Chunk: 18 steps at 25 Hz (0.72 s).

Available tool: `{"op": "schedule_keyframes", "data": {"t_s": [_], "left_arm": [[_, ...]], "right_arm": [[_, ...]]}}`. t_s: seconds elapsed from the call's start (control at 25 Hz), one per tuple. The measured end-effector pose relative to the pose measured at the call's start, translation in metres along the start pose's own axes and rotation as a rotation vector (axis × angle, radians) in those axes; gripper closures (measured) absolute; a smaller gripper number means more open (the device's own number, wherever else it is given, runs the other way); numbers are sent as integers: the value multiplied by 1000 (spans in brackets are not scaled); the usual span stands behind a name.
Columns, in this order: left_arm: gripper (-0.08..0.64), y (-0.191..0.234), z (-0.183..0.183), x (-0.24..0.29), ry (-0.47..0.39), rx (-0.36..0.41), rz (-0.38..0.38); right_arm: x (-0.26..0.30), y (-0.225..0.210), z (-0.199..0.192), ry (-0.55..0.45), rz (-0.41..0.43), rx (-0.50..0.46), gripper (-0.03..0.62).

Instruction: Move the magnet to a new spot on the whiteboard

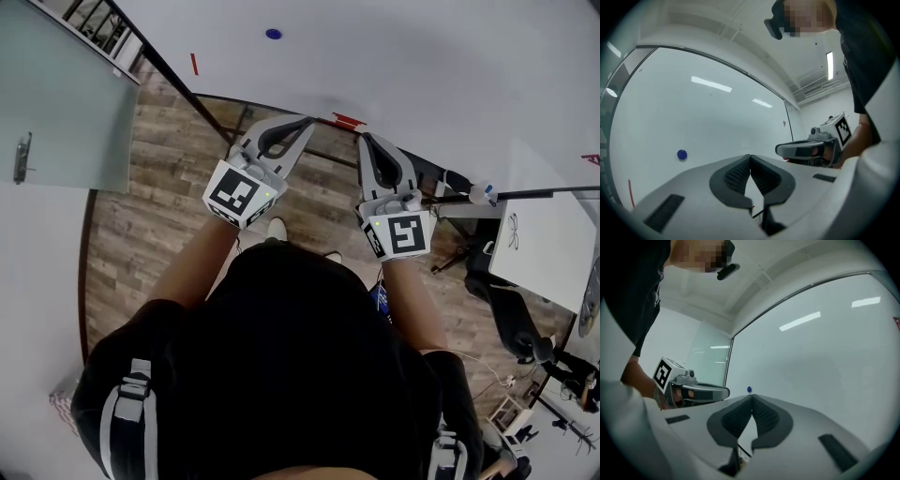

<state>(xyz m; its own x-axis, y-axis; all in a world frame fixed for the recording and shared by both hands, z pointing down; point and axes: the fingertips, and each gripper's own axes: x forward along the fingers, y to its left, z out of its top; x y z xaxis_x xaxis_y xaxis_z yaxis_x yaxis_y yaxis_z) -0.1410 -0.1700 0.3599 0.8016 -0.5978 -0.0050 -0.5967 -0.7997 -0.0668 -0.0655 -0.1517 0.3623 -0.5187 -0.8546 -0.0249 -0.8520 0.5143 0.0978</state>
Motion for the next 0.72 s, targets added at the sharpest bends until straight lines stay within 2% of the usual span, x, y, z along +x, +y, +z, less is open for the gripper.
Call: {"op": "schedule_keyframes", "data": {"t_s": [0.72], "left_arm": [[555,-15,5,4,-6,1,18]], "right_arm": [[-15,-1,2,-8,19,0,603]]}}
